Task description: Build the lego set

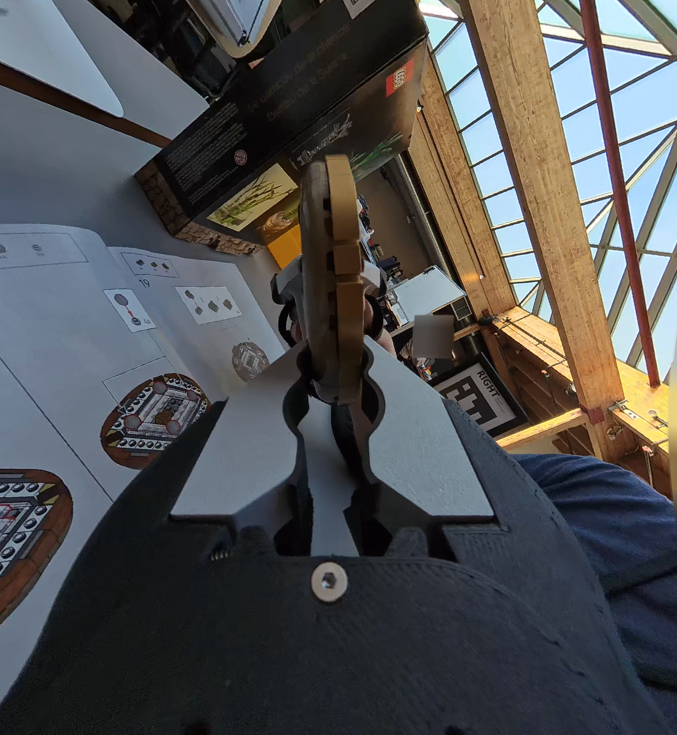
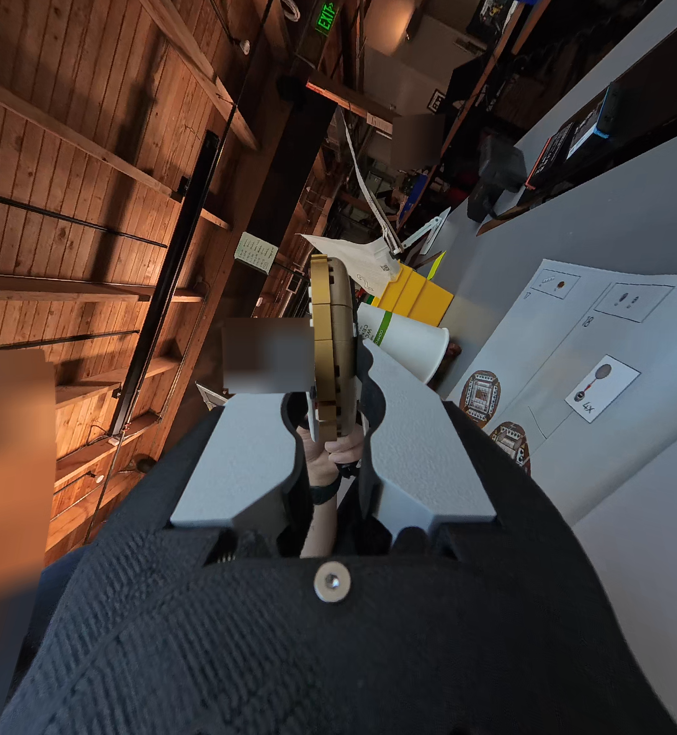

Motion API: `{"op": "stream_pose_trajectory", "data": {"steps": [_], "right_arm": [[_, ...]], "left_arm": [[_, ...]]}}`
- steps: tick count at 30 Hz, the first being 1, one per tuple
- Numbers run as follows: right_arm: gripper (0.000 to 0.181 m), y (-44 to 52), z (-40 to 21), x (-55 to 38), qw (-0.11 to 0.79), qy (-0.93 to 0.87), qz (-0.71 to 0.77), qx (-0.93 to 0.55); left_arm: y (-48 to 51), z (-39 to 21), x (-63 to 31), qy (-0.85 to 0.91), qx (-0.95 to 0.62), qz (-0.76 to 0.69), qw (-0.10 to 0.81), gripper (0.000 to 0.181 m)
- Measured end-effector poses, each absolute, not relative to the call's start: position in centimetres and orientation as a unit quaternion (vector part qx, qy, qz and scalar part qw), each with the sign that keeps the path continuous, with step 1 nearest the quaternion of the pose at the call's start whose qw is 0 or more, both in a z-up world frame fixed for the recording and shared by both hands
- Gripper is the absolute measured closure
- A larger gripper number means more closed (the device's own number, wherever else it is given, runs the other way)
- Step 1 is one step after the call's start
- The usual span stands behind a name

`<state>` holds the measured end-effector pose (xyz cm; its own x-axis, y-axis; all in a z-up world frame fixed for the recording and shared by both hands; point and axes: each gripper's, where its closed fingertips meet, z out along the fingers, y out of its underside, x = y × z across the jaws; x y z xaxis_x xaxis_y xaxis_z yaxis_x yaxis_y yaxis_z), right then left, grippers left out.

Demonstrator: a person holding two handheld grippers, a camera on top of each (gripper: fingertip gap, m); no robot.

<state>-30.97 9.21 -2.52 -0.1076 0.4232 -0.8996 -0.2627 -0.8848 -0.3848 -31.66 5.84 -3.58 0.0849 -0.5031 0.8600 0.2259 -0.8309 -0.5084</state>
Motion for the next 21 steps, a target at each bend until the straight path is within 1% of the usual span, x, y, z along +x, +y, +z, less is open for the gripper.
{"op": "stream_pose_trajectory", "data": {"steps": [4, 5, 6, 7, 9, 10, 11, 12, 13, 14, 15, 17, 19, 21], "right_arm": [[0.161, 8.2, -1.6, -31.4, 0.228, -0.102, 0.750, -0.612], [0.151, 8.0, -0.6, -31.3, 0.242, -0.116, 0.759, -0.593], [0.131, 7.9, 0.6, -31.1, 0.261, -0.123, 0.765, -0.576], [0.121, 7.9, 1.7, -30.8, 0.284, -0.137, 0.764, -0.564], [0.118, 7.0, 3.6, -29.8, 0.336, -0.195, 0.752, -0.532], [0.107, 6.5, 4.3, -29.3, 0.357, -0.228, 0.742, -0.519], [0.100, 6.0, 4.8, -28.8, 0.380, -0.257, 0.729, -0.507], [0.101, 5.5, 5.0, -28.4, 0.405, -0.288, 0.710, -0.499], [0.107, 4.8, 4.9, -28.0, 0.427, -0.325, 0.686, -0.491], [0.118, 3.7, 4.5, -27.9, 0.442, -0.368, 0.661, -0.481], [0.122, 2.9, 3.8, -28.2, 0.446, -0.410, 0.633, -0.483], [0.129, 1.0, 1.2, -29.5, 0.423, -0.498, 0.573, -0.495], [0.142, -1.1, -2.0, -31.3, 0.389, -0.581, 0.513, -0.498], [0.153, -3.1, -3.8, -33.1, 0.376, -0.626, 0.490, -0.476]], "left_arm": [[5.2, -2.9, -32.3, 0.125, -0.691, -0.659, 0.271, 0.162], [4.8, -2.5, -32.4, 0.137, -0.691, -0.655, 0.273, 0.162], [4.5, -2.1, -32.7, 0.150, -0.695, -0.647, 0.275, 0.162], [4.2, -1.8, -32.9, 0.162, -0.698, -0.639, 0.279, 0.162], [3.9, -0.8, -33.7, 0.171, -0.690, -0.640, 0.292, 0.162], [3.6, -0.2, -34.2, 0.174, -0.678, -0.651, 0.295, 0.163], [3.4, 0.5, -34.8, 0.178, -0.660, -0.667, 0.296, 0.163], [3.2, 1.2, -35.5, 0.176, -0.641, -0.686, 0.295, 0.163], [3.2, 1.7, -36.1, 0.170, -0.625, -0.704, 0.292, 0.163], [3.1, 2.1, -36.8, 0.163, -0.611, -0.718, 0.289, 0.163], [3.0, 2.4, -37.3, 0.164, -0.602, -0.724, 0.293, 0.163], [2.7, 3.2, -37.9, 0.167, -0.587, -0.734, 0.298, 0.163], [2.2, 3.5, -37.9, 0.179, -0.583, -0.735, 0.297, 0.163], [1.8, 3.6, -37.3, 0.196, -0.586, -0.727, 0.299, 0.163]]}}
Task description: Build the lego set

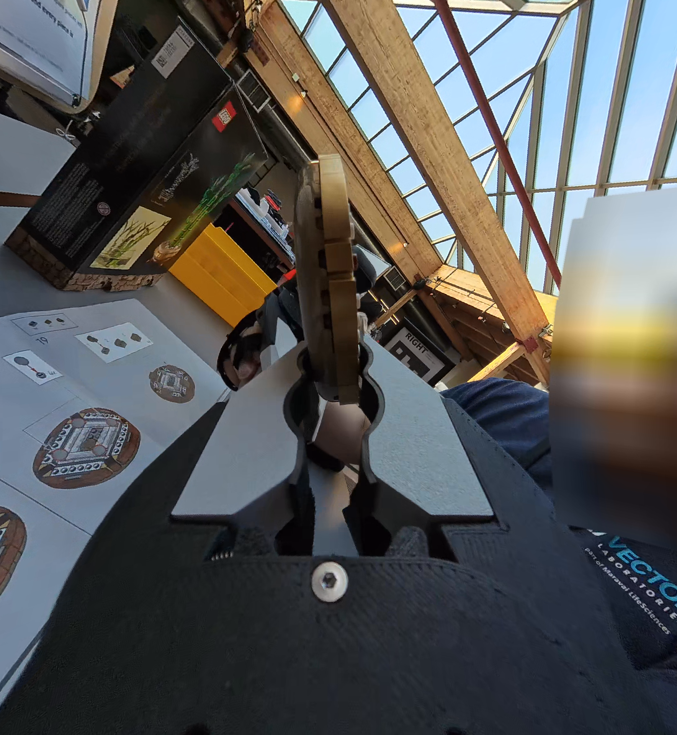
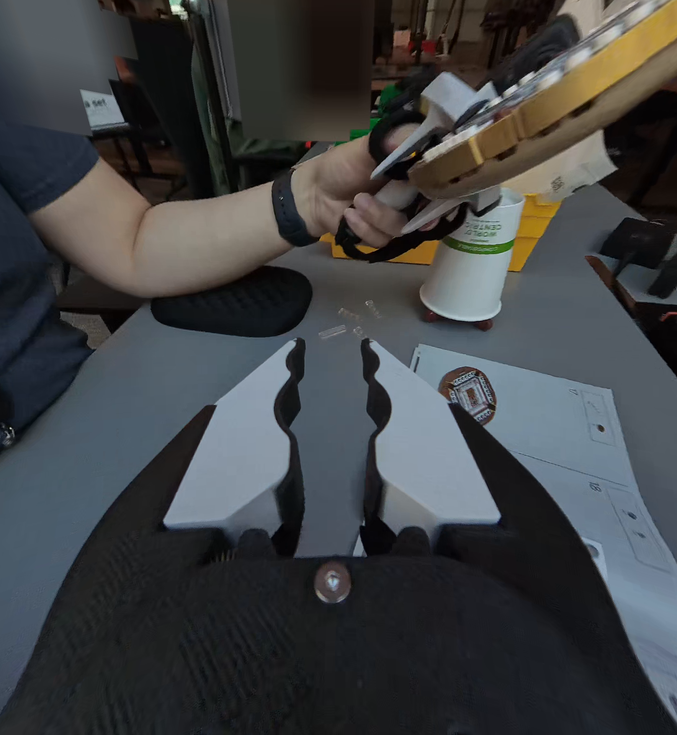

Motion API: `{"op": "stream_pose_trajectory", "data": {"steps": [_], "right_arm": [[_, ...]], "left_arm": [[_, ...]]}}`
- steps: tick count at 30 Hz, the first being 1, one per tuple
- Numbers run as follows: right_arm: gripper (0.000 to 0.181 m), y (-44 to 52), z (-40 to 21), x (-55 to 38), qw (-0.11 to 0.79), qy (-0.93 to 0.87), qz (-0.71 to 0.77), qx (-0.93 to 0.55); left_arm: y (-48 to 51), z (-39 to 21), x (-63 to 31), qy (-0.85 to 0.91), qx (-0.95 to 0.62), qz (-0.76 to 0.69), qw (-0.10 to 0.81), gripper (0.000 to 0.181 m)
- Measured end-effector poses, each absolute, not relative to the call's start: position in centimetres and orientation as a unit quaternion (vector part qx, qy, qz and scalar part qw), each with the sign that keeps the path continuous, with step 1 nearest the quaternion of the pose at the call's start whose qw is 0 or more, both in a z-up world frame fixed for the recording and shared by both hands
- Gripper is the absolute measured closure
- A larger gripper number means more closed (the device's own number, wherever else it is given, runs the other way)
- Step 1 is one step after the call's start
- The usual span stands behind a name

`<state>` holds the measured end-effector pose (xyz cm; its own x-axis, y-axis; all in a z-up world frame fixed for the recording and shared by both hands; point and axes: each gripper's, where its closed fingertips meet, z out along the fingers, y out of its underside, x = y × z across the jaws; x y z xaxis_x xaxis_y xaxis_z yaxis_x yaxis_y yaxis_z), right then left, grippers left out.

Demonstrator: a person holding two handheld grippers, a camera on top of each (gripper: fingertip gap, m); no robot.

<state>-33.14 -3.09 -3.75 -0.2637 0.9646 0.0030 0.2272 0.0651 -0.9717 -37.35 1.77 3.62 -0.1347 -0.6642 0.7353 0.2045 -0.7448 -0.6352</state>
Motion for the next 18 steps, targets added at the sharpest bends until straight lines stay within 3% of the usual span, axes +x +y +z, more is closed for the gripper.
{"op": "stream_pose_trajectory", "data": {"steps": [7, 18], "right_arm": [[0.145, -5.6, -11.1, -40.3, 0.329, -0.687, 0.390, -0.518], [0.149, -3.2, -14.8, -46.8, 0.285, -0.690, 0.340, -0.572]], "left_arm": [[-0.7, 5.7, -36.2, 0.264, -0.554, -0.723, 0.317, 0.162], [-2.7, 7.9, -37.4, 0.317, -0.493, -0.725, 0.363, 0.163]]}}
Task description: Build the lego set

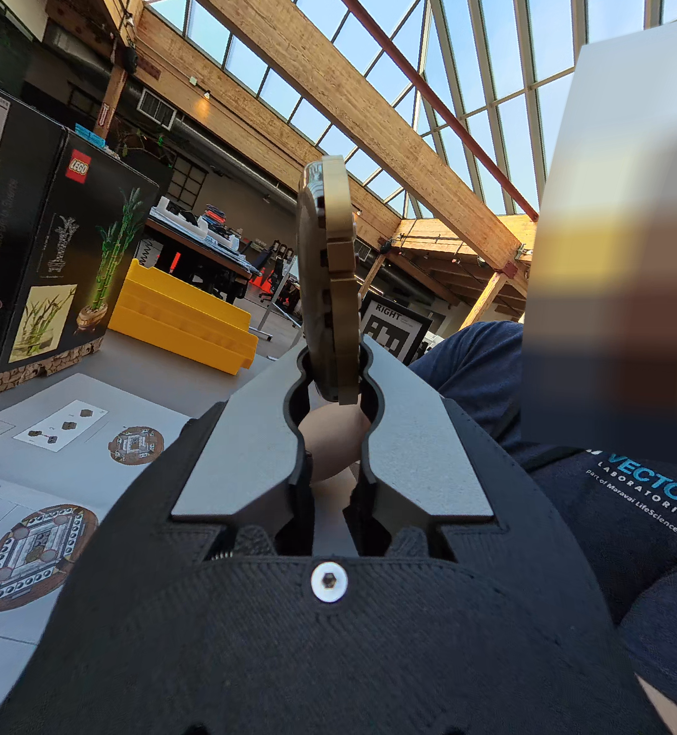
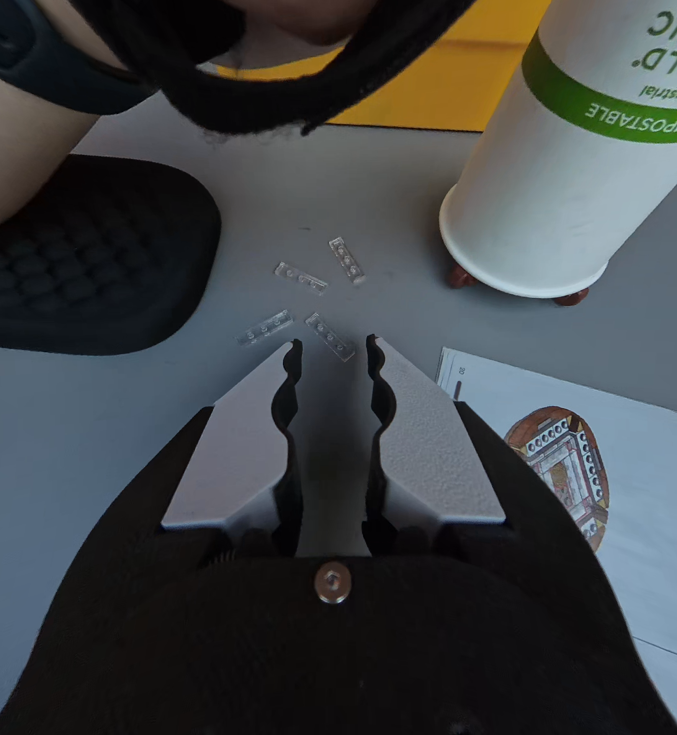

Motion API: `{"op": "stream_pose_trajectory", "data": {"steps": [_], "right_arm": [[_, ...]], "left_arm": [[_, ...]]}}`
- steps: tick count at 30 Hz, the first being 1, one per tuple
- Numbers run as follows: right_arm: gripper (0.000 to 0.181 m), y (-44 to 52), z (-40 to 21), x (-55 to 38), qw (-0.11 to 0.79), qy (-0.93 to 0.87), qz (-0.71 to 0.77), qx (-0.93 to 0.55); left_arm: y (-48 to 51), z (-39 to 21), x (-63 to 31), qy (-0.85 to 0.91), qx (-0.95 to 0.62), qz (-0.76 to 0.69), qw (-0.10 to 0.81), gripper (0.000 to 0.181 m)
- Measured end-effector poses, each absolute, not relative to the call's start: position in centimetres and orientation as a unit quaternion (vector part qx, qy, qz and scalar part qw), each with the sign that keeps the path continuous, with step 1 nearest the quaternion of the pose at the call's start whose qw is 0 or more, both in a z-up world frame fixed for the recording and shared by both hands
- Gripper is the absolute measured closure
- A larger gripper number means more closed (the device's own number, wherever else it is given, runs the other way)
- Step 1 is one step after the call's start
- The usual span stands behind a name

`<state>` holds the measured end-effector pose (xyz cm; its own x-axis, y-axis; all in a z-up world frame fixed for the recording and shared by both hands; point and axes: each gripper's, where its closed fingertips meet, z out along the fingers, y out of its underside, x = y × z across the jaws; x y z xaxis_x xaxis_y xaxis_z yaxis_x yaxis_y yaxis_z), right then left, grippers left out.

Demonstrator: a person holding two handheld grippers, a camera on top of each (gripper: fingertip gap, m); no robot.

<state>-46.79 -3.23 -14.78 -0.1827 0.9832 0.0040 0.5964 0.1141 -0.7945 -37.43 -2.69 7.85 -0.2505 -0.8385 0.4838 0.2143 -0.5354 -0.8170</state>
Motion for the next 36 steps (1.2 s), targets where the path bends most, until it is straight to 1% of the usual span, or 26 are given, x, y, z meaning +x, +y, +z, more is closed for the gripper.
{"op": "stream_pose_trajectory", "data": {"steps": [8, 9, 10, 14, 19, 22, 25, 29, 32, 36], "right_arm": [[0.152, -3.4, -15.9, -47.2, 0.251, -0.697, 0.341, -0.579], [0.158, -3.6, -16.0, -47.1, 0.247, -0.702, 0.338, -0.576], [0.173, -4.2, -16.0, -47.0, 0.235, -0.708, 0.344, -0.571], [0.173, -5.1, -16.0, -45.6, 0.225, -0.703, 0.334, -0.586], [0.174, -6.4, -16.0, -40.3, 0.225, -0.690, 0.287, -0.626], [0.164, -7.1, -15.3, -38.5, 0.231, -0.661, 0.301, -0.647], [0.163, -5.8, -14.4, -38.4, 0.245, -0.609, 0.326, -0.681], [0.164, -6.5, -14.7, -39.5, 0.214, -0.563, 0.376, -0.704], [0.168, -6.7, -15.8, -39.8, 0.215, -0.558, 0.360, -0.716], [0.169, -6.8, -15.8, -39.8, 0.236, -0.551, 0.366, -0.712]], "left_arm": [[-3.8, 8.9, -38.7, 0.337, -0.475, -0.714, 0.389, 0.163], [-4.0, 8.9, -38.8, 0.343, -0.469, -0.714, 0.391, 0.163], [-4.1, 8.9, -38.9, 0.345, -0.469, -0.713, 0.391, 0.163], [-3.9, 8.7, -38.9, 0.343, -0.473, -0.711, 0.391, 0.163], [-3.8, 8.7, -38.8, 0.339, -0.476, -0.712, 0.390, 0.163], [-3.8, 8.8, -38.8, 0.336, -0.471, -0.718, 0.387, 0.163], [-3.5, 8.6, -38.7, 0.330, -0.472, -0.722, 0.384, 0.163], [-3.2, 8.1, -38.5, 0.327, -0.485, -0.716, 0.381, 0.163], [-3.2, 8.2, -38.6, 0.326, -0.482, -0.717, 0.383, 0.163], [-3.0, 8.1, -38.7, 0.325, -0.486, -0.715, 0.385, 0.163]]}}
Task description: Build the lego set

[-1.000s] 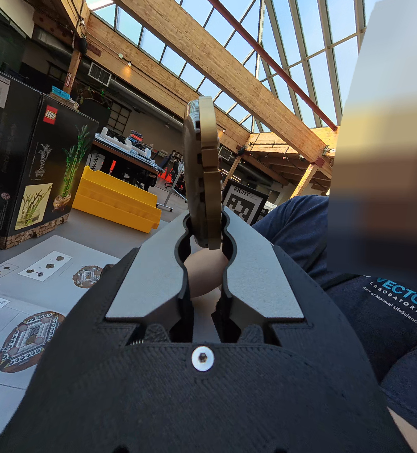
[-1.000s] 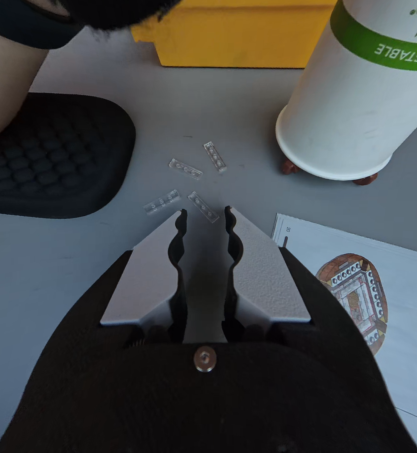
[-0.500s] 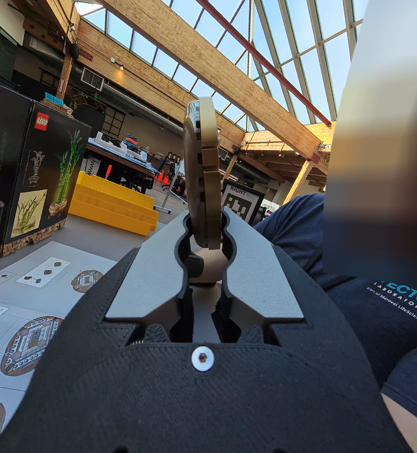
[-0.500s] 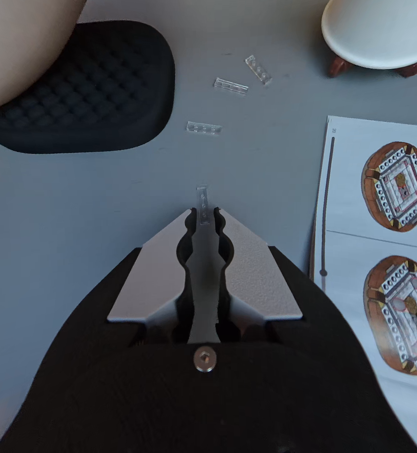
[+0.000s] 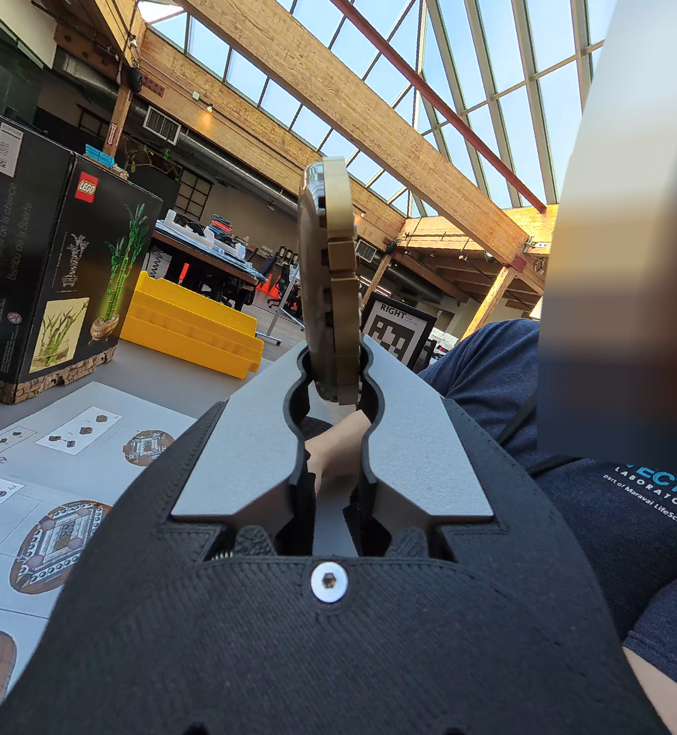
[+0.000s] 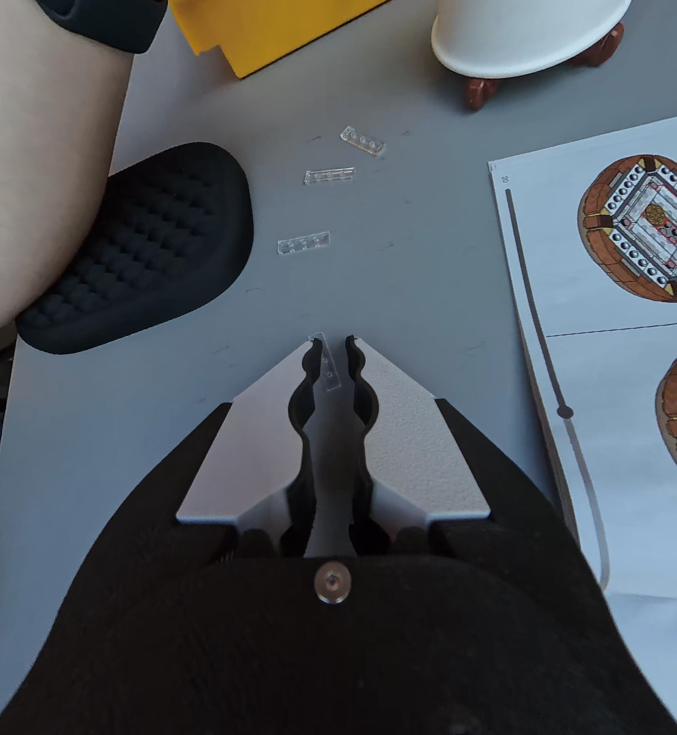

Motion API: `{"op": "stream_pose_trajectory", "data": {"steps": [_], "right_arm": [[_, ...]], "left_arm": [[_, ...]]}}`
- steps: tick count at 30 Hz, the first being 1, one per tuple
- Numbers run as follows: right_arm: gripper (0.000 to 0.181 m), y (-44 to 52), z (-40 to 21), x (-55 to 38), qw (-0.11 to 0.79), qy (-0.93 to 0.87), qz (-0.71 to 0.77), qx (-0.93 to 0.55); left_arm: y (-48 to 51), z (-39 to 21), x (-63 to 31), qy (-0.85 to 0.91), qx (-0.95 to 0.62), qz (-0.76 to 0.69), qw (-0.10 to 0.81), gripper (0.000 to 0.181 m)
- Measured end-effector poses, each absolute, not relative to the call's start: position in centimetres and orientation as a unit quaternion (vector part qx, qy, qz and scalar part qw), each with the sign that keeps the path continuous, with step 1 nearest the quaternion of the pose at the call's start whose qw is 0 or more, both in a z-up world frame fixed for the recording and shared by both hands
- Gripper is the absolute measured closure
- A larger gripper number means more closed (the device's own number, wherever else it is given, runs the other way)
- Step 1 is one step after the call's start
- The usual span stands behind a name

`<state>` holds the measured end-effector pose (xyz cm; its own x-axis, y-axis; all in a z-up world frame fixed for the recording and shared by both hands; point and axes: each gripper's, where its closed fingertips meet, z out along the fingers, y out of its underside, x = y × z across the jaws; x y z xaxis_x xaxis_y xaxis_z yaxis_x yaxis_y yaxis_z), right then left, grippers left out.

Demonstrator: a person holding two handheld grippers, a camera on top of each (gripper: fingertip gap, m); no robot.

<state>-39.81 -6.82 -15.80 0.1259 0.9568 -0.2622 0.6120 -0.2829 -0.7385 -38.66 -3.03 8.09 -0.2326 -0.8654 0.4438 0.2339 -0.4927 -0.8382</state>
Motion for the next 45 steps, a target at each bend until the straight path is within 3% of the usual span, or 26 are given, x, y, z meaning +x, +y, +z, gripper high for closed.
{"op": "stream_pose_trajectory", "data": {"steps": [41, 45], "right_arm": [[0.181, -7.4, -15.7, -39.3, 0.229, -0.559, 0.381, -0.700], [0.167, -8.2, -14.1, -39.7, 0.260, -0.574, 0.407, -0.661]], "left_arm": [[-2.7, 7.3, -38.0, 0.327, -0.504, -0.706, 0.374, 0.163], [-2.8, 7.3, -38.0, 0.326, -0.504, -0.706, 0.376, 0.163]]}}
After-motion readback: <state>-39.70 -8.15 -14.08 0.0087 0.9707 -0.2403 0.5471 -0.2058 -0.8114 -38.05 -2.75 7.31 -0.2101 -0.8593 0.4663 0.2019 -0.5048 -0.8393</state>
